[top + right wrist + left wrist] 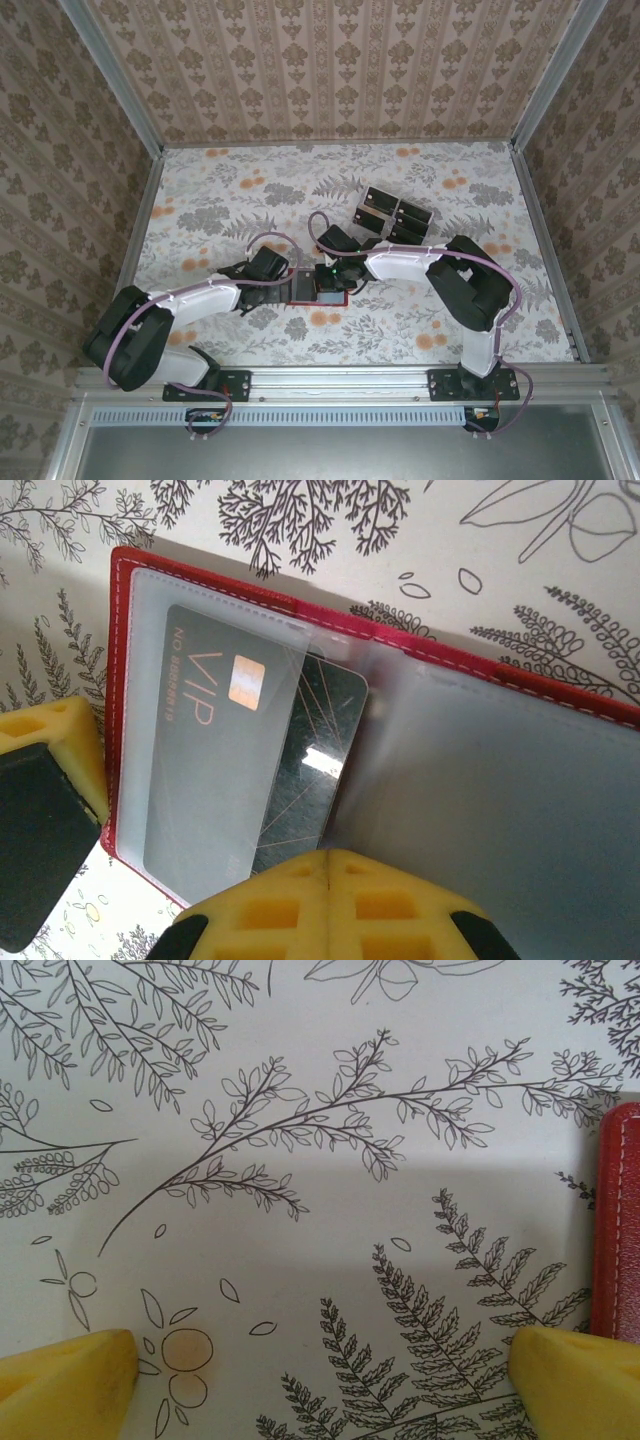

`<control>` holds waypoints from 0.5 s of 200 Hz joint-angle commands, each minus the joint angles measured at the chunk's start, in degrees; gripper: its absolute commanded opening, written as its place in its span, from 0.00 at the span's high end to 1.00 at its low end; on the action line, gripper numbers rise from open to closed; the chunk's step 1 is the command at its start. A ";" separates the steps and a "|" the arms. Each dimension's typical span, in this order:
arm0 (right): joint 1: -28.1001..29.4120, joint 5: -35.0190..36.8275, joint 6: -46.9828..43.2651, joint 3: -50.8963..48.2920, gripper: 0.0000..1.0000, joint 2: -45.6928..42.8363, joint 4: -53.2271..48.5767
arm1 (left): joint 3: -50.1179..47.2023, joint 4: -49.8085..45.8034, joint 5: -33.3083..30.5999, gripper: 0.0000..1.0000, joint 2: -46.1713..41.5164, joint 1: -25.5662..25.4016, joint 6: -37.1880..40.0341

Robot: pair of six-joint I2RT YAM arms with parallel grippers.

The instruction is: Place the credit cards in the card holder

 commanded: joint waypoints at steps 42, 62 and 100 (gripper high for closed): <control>0.97 -2.04 1.20 2.74 0.93 2.71 1.17 | -2.15 2.60 1.61 0.00 2.91 -0.17 -1.01; 1.15 -2.52 1.38 3.26 0.93 3.18 1.44 | -2.24 2.84 1.68 0.00 3.00 -0.33 -1.10; 1.38 -3.36 1.98 4.04 0.93 3.92 2.31 | -2.26 2.96 1.80 0.00 2.91 -0.70 -1.27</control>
